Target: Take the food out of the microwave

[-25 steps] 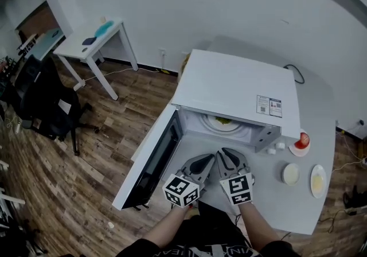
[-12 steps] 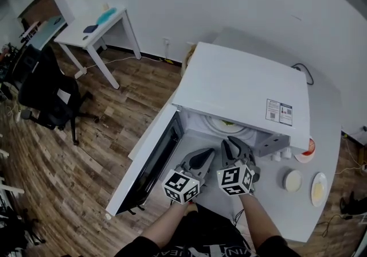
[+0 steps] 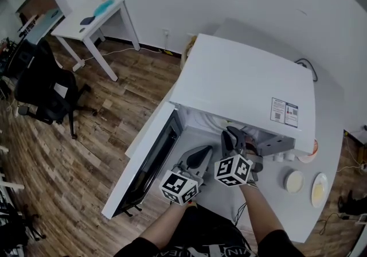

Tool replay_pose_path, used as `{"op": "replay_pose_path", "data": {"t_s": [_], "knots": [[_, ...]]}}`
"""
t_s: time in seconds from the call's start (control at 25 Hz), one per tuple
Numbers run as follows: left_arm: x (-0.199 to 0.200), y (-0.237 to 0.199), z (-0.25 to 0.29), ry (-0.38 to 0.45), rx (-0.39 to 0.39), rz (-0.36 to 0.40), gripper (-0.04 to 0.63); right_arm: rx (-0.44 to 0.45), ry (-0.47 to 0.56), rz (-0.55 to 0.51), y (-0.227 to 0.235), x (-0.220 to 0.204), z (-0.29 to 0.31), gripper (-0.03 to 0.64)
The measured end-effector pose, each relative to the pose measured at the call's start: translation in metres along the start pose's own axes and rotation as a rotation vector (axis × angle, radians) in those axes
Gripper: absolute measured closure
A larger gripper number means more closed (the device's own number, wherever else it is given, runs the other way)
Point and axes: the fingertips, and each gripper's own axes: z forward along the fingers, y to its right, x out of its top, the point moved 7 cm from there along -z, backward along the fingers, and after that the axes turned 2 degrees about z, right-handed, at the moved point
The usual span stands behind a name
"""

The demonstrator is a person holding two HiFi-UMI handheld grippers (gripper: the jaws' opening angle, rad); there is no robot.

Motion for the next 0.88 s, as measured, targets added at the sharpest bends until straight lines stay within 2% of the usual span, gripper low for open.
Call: {"op": "replay_pose_path", "data": {"t_s": [0.36, 0.68, 0.88], "knots": [[-0.005, -0.007, 0.002, -0.008, 0.013, -0.025, 0.584, 0.022, -0.026, -0.021, 0.002, 0.002, 0.013, 0.557], [-0.006, -0.007, 0.005, -0.013, 0.007, -0.04, 0.584, 0.069, -0.006, 0.01, 0.002, 0.011, 0.022, 0.557], [-0.007, -0.009, 0.004, -0.015, 0.016, -0.045, 0.584, 0.074, -0.006, -0.019, 0.002, 0.013, 0.027, 0.565]]}}
